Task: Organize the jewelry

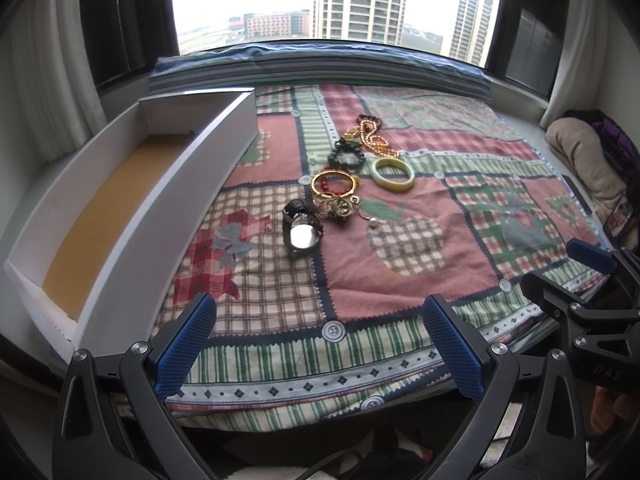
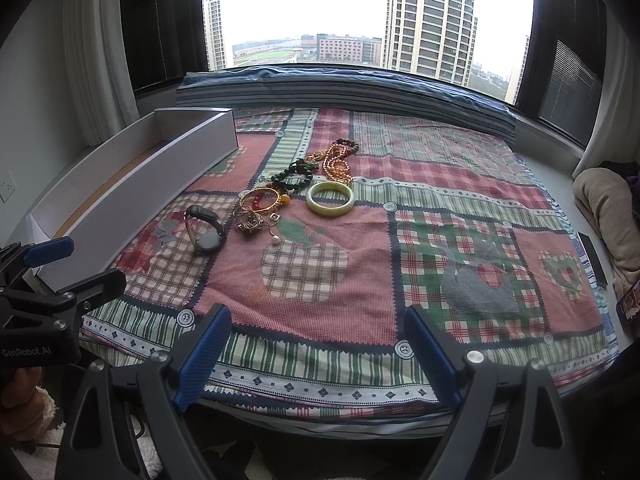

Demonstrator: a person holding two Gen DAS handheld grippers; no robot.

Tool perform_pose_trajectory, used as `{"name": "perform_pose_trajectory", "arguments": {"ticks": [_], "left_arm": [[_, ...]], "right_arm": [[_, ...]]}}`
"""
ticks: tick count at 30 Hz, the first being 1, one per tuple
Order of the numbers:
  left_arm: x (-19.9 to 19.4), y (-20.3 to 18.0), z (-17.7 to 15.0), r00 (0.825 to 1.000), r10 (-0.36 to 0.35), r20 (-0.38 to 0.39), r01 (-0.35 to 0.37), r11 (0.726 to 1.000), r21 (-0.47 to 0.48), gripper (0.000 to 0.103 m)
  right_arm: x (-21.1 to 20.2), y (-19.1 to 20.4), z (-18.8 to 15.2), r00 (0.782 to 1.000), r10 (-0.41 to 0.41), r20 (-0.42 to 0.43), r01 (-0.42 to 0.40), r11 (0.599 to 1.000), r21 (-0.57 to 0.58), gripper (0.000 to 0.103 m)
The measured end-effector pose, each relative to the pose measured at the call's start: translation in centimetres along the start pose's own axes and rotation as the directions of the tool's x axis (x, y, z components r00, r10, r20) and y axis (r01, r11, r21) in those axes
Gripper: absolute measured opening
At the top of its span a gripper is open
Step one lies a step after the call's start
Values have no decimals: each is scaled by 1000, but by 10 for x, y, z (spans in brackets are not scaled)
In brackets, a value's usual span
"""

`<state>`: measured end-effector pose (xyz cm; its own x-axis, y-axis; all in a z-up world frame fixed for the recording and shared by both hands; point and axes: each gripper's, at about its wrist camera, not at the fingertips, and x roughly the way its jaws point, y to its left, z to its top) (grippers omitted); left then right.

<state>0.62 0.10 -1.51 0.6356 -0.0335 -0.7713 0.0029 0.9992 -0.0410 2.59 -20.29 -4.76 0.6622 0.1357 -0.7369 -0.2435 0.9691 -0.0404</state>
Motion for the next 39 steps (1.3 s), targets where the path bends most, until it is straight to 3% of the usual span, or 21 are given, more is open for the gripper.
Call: {"name": "perform_pose_trajectory", "arguments": {"ticks": [13, 17, 20, 24, 30, 36, 37, 38, 39], "left_arm": [[13, 32, 3, 1000, 11, -8, -11, 998, -66, 103], [33, 36, 16, 999, -45, -19, 45, 999, -23, 103], [60, 31, 28, 993, -97, -61, 101, 992, 73, 102], [102, 24, 38, 993, -77, -95, 94, 978, 187, 102], [154, 27, 46, 987, -82, -141, 113, 967, 230, 100], [169, 24, 54, 983, -112, -144, 147, 954, 260, 73], [171, 23, 54, 981, -120, -151, 157, 952, 263, 57], [173, 22, 55, 977, -128, -168, 169, 950, 261, 34], [175, 22, 55, 975, -133, -180, 178, 950, 257, 28]], "right_arm": [[4, -1, -3, 1000, 4, -6, -4, 1000, -1, 90], [5, -1, -3, 1000, 5, -11, -5, 1000, 1, 90], [6, -1, -3, 1000, 3, -15, -3, 1000, 0, 90], [6, -3, -3, 1000, -3, -15, 3, 1000, 5, 90], [12, -9, -4, 999, -11, -32, 11, 1000, 16, 90], [29, -21, -1, 998, -5, -66, 7, 999, 35, 90], [33, -23, 2, 998, 2, -69, 0, 999, 34, 90], [37, -26, 6, 997, 15, -70, -12, 999, 33, 90], [44, -29, 11, 997, 33, -72, -31, 999, 34, 90]]}}
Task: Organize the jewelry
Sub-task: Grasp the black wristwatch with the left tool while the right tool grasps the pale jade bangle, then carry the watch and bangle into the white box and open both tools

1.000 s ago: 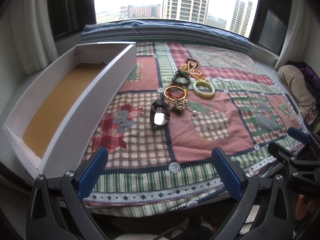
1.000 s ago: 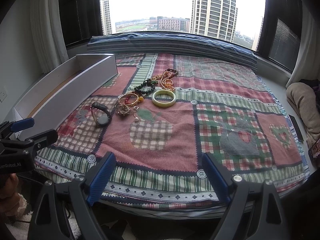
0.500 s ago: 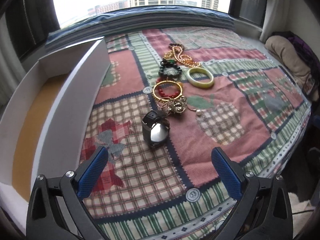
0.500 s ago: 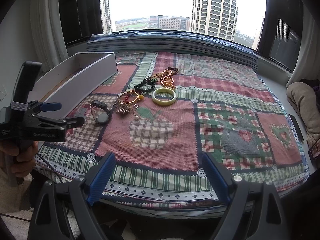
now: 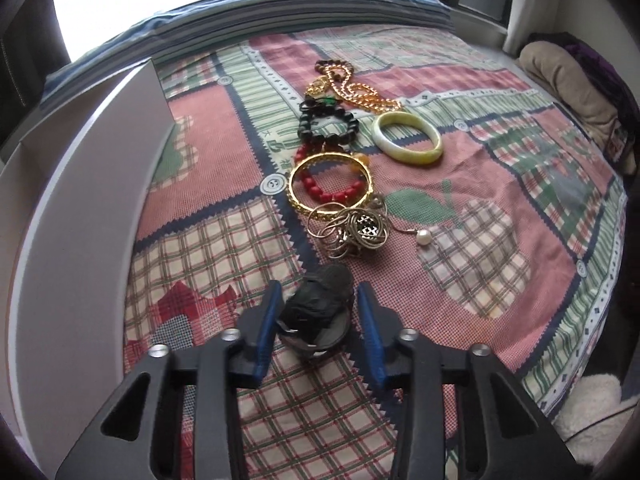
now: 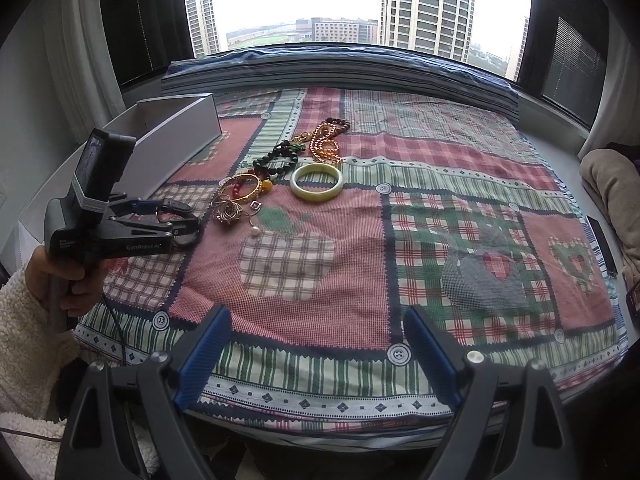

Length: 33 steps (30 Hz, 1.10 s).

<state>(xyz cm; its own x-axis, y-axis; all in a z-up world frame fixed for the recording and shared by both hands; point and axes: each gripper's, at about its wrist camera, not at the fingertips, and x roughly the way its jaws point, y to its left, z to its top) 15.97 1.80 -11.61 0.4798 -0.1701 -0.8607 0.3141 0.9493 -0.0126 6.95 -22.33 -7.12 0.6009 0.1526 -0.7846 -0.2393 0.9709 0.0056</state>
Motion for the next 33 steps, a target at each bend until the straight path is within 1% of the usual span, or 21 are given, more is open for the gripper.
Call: {"name": "perform_pose_trajectory", "arguments": {"ticks": [1, 3, 4, 6, 8, 10, 11, 12, 13, 14, 15, 17, 19, 20, 21, 22, 23, 26, 30, 33], "left_arm": [[0, 0, 0, 1000, -6, -4, 6, 1000, -6, 17], [-1, 0, -2, 1000, -11, -5, 11, 1000, -29, 17], [-3, 1, -3, 1000, -10, -7, 9, 999, -48, 16], [-8, 5, -6, 1000, -14, -11, 13, 995, -95, 16], [-15, 8, -9, 1000, -16, -12, 14, 991, -136, 16], [-25, 10, -12, 1000, -2, -7, 1, 988, -158, 16], [-29, 10, -13, 1000, 9, -3, -9, 987, -163, 16], [-34, 10, -15, 1000, 17, 2, -17, 986, -167, 16], [-38, 10, -16, 1000, 24, 6, -22, 985, -171, 16], [-43, 10, -18, 1000, 27, 10, -25, 984, -175, 16], [-46, 10, -19, 1000, 27, 14, -24, 984, -179, 16], [-52, 11, -21, 1000, 21, 21, -17, 982, -189, 16], [-56, 11, -23, 1000, 14, 27, -9, 980, -199, 16], [-58, 11, -24, 1000, 13, 28, -7, 979, -203, 16], [-59, 11, -24, 999, 13, 30, -6, 978, -207, 16], [-60, 10, -25, 999, 11, 30, -4, 977, -214, 16], [-61, 10, -25, 1000, 7, 30, -1, 975, -222, 16], [-68, 10, -27, 999, 4, 35, 5, 969, -248, 16], [-83, 10, -33, 999, 21, 46, -7, 962, -272, 16], [-99, 13, -35, 998, 17, 62, 3, 954, -300, 16]], "right_arm": [[7, -5, 7, 1000, 24, -4, -24, 1000, 0, 90], [30, -15, 25, 998, 60, -20, -60, 998, -15, 90], [45, -18, 35, 998, 60, -36, -62, 997, -38, 90], [82, -17, 56, 993, 66, -97, -77, 989, -124, 90], [118, -10, 78, 983, 112, -145, -141, 968, -207, 89], [147, -2, 98, 973, 158, -167, -199, 943, -267, 89], [161, 3, 108, 970, 168, -174, -214, 931, -294, 89], [173, 8, 115, 971, 159, -178, -211, 919, -332, 89], [184, 14, 121, 972, 147, -183, -207, 905, -371, 86], [195, 20, 125, 970, 144, -194, -213, 891, -401, 77], [204, 24, 128, 966, 143, -213, -223, 881, -418, 72], [222, 30, 131, 956, 132, -261, -240, 865, -441, 55], [234, 35, 128, 946, 98, -308, -241, 850, -469, 47], [234, 33, 129, 945, 112, -308, -250, 854, -455, 40], [234, 32, 130, 937, 118, -328, -262, 861, -437, 30], [233, 30, 131, 936, 116, -332, -258, 868, -425, 18], [232, 28, 131, 935, 113, -335, -255, 872, -418, 14], [221, 16, 124, 925, 140, -352, -273, 890, -364, 12], [187, -9, 116, 923, 221, -315, -305, 920, -248, 11], [159, -26, 114, 916, 278, -289, -333, 928, -164, 11]]}}
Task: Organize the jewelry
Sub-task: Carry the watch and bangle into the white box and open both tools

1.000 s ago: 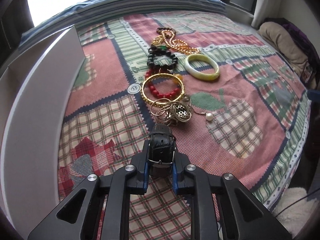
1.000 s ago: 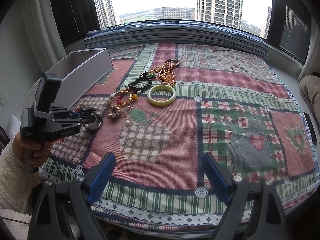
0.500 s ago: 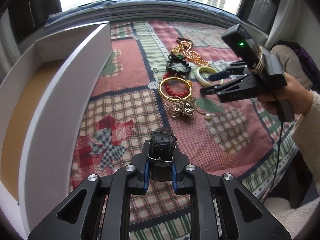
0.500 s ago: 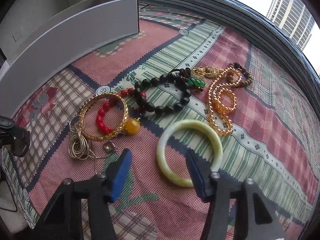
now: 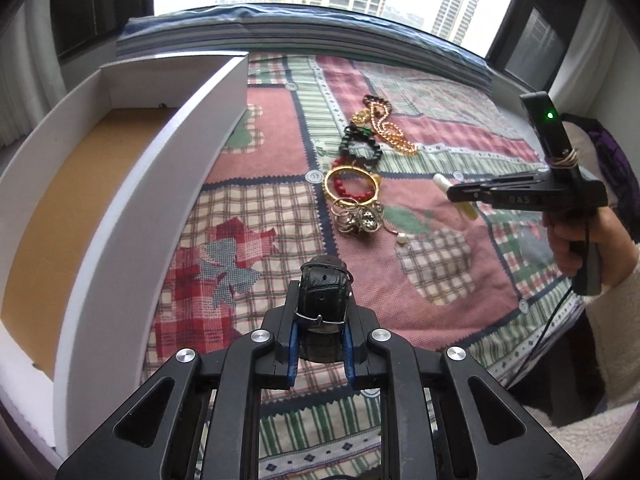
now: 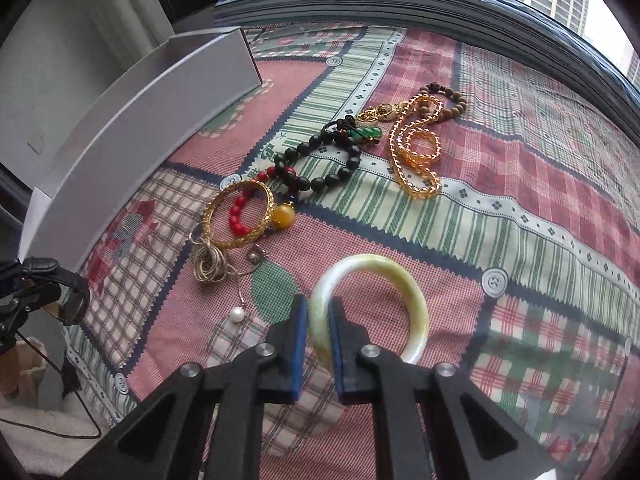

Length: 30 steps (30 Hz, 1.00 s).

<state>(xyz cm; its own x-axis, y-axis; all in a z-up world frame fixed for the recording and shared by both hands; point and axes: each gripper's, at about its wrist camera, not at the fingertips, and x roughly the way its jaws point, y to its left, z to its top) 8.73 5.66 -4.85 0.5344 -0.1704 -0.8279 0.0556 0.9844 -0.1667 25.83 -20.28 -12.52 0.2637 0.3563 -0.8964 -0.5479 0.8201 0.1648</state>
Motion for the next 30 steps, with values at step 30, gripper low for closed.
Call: {"name": "perform_pose_trajectory", "arguments": {"ticks": [30], "left_arm": [[-46, 214, -7, 925, 379, -26, -358, 846, -395, 16]], "right_arm": [[52, 350, 147, 967, 238, 87, -186, 900, -394, 11]]}}
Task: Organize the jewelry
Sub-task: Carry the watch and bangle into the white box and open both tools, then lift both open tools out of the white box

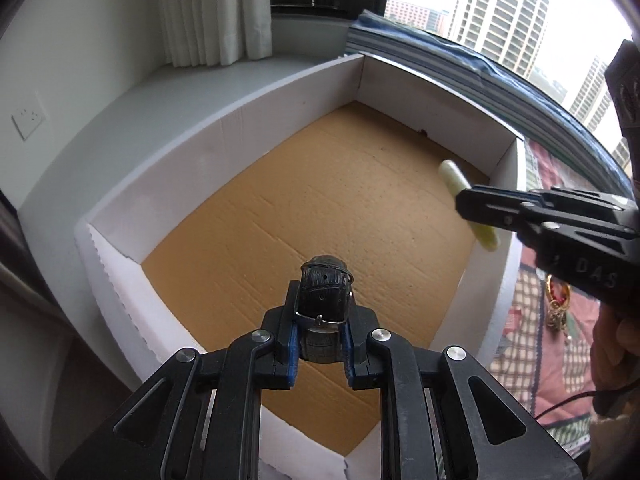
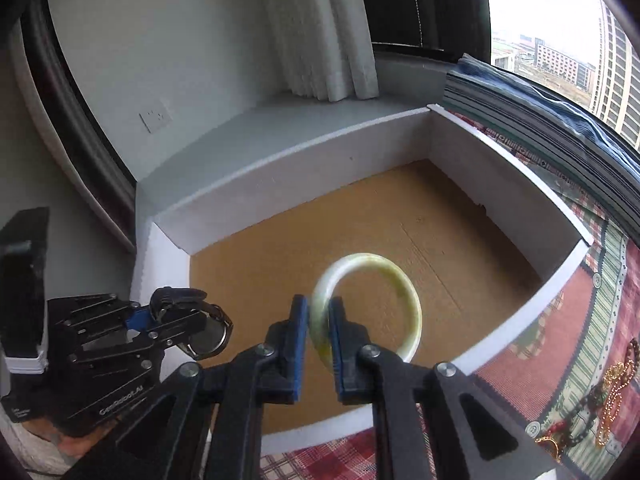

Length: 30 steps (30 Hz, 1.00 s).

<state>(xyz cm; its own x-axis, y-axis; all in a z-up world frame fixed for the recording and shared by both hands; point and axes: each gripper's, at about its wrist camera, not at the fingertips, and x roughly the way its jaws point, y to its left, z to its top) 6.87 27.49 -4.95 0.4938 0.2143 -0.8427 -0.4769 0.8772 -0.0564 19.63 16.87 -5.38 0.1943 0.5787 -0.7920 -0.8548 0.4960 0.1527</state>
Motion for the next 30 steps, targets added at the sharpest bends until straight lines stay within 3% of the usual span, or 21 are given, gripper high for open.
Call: {"name": "perform_pose_trajectory", "arguments": {"ticks": [3, 4, 5, 6, 7, 8, 12, 16, 18, 24, 30], "left_arm": [[10, -3, -3, 999, 29, -17, -29, 1000, 9, 19], [11, -4, -4, 999, 41, -14, -41, 999, 11, 31], [8, -4, -6, 999, 49, -6, -49, 999, 10, 55], [4, -3, -8, 999, 50, 13, -50, 999, 5, 67], [-4, -3, -10, 998, 52, 43, -52, 999, 0, 81], [-13, -3, -12, 996, 56, 74, -56, 998, 0, 83], [-44, -12, -16, 987, 40, 154, -43, 999, 13, 88], [-76, -33, -21, 975, -31, 220, 25, 999, 31, 94], [-90, -49, -26, 969, -77, 236, 65, 996, 60, 97], [-109, -113, -55, 949, -237, 207, 206, 965, 161, 99], [-105, -185, -99, 926, -363, 107, 320, 901, 292, 99]], "right_arm": [[27, 6, -5, 999, -27, -41, 27, 1000, -8, 12], [32, 7, -7, 998, -45, -46, 44, 999, -10, 14], [33, 8, -9, 997, -66, -39, 65, 998, -11, 17], [32, 8, -10, 997, -69, -31, 69, 998, -4, 25], [28, 7, -11, 998, -62, -19, 62, 998, 12, 49], [22, 4, -13, 998, -59, -2, 59, 998, 30, 65], [-21, -4, -23, 994, -93, 55, 90, 994, 60, 65], [-76, -15, -47, 982, -145, 120, 134, 986, 96, 77], [-102, -22, -64, 971, -198, 135, 183, 976, 115, 77], [-169, -39, -140, 898, -418, 138, 394, 904, 168, 77], [-218, -59, -232, 822, -563, 90, 518, 803, 293, 77]]}}
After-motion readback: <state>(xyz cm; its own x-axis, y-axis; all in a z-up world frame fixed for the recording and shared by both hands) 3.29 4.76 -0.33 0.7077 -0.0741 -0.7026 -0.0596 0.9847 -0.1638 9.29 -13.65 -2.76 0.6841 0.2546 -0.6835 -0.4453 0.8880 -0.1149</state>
